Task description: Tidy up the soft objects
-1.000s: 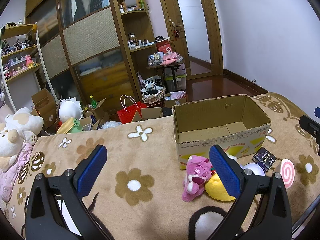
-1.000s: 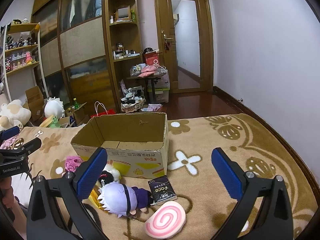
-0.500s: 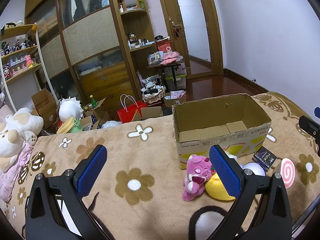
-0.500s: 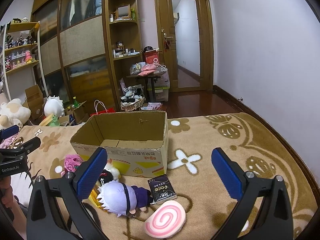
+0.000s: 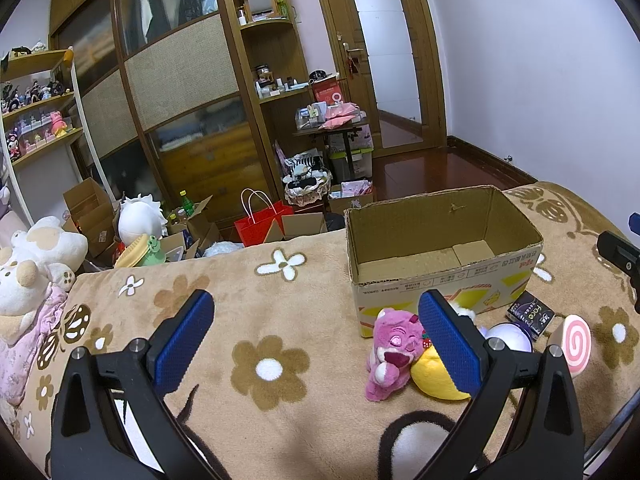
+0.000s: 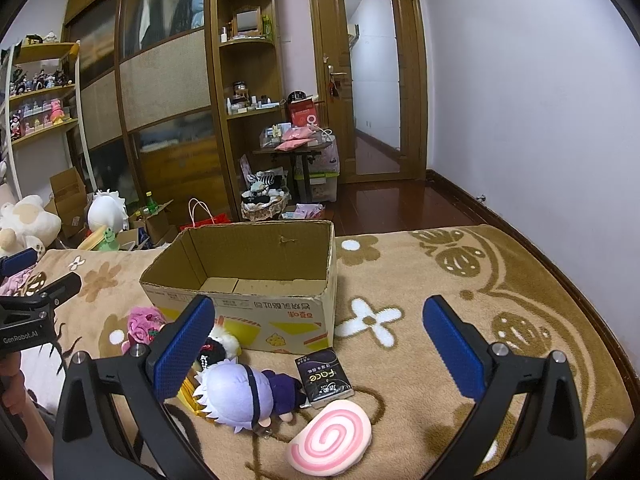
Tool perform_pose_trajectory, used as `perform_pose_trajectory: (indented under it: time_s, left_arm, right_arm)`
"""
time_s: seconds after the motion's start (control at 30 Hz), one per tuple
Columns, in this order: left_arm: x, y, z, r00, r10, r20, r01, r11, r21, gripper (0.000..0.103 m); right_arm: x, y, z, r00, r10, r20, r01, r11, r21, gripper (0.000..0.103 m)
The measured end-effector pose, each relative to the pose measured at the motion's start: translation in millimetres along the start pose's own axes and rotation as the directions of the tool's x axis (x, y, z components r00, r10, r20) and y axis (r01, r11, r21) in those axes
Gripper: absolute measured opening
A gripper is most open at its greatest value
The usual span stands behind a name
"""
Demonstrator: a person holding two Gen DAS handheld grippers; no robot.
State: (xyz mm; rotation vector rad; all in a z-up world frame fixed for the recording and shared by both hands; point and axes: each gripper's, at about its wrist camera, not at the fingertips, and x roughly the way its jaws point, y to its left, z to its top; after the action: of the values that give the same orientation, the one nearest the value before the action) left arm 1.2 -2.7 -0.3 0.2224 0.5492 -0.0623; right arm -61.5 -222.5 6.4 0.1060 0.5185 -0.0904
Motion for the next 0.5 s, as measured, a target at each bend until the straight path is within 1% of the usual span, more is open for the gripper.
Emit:
perform_pose_trajectory:
  time_s: [0.5]
  left_arm:
    - [0.3, -0.3, 0.2, 1.0, 0.001, -0.002, -0.001, 1.0, 0.002, 0.101]
  right_arm:
    - [1.8, 0.8, -3.1, 1.0, -0.001, 0.003, 0.001, 1.0, -0.001, 0.103]
